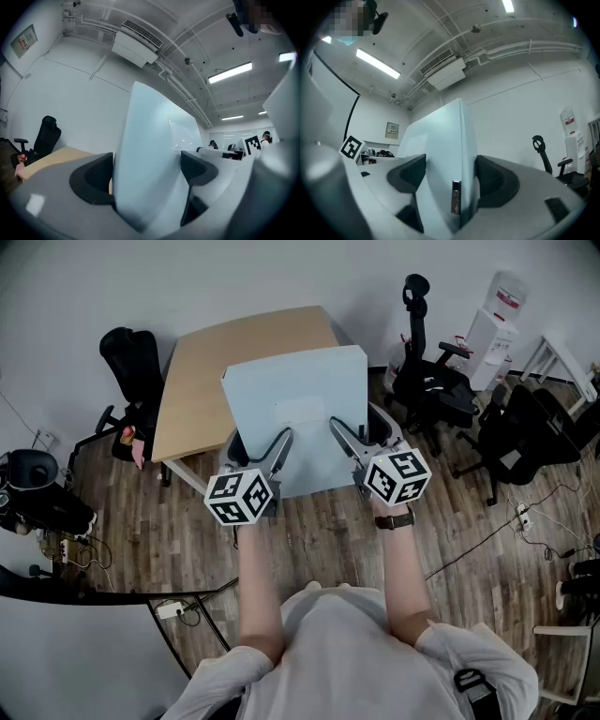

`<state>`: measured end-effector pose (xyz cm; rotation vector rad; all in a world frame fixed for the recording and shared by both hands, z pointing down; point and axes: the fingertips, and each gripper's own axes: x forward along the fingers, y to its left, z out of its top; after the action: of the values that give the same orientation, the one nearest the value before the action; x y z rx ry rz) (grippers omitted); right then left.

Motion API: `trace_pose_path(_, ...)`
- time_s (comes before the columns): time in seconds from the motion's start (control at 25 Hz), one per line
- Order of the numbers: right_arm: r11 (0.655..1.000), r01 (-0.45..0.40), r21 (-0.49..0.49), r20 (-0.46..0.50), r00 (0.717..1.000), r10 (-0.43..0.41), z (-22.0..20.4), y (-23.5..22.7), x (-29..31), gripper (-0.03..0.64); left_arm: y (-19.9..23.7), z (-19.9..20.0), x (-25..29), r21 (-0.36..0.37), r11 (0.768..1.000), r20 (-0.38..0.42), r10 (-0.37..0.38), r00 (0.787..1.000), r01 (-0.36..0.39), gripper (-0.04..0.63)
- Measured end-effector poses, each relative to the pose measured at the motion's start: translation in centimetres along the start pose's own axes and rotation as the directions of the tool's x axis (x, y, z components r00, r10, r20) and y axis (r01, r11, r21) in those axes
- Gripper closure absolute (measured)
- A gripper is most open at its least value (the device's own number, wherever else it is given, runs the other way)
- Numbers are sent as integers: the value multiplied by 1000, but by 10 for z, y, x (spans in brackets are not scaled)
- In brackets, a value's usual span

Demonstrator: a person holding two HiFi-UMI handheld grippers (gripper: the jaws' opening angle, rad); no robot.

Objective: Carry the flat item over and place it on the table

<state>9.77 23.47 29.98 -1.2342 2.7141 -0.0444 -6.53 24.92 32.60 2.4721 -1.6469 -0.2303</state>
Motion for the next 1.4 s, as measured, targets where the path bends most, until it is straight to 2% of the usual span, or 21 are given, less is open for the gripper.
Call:
trace_pose_path(0.28,999,23,25,32,999,-24,8,-11,-11,285,-17,-2,6,-39,999,-16,-11,1000,10,136)
trace_pose_path(0.44,998,35,59,54,998,-38,8,-22,-16,284,-27,-5,13,-25,999,-28,-23,999,22,135)
trace_pose_path(0.76,995,12,100,10,1000,-13,-7,-41,-31,284,-44,-23,20,-19,1000,-62,-8,998,7,135)
trace_pose_path(0.92,987,-8,158,9,1000,7,-21,-51,-41,284,-53,-36,19,-2,1000,-80,11,997,-11,135)
trace_pose_path(1.12,979,-31,201,-30,999,37,-39,-52,-18,284,-32,-45,24,-8,999,-122,46,991,-47,135)
trace_pose_path(1.24,978,-25,207,-25,999,31,-40,-59,-3,284,-20,-46,37,-22,998,-111,52,992,-55,135)
trace_pose_path(1.4,986,-25,167,-40,999,32,-46,-75,35,284,7,-50,67,-45,997,-90,53,995,-57,135)
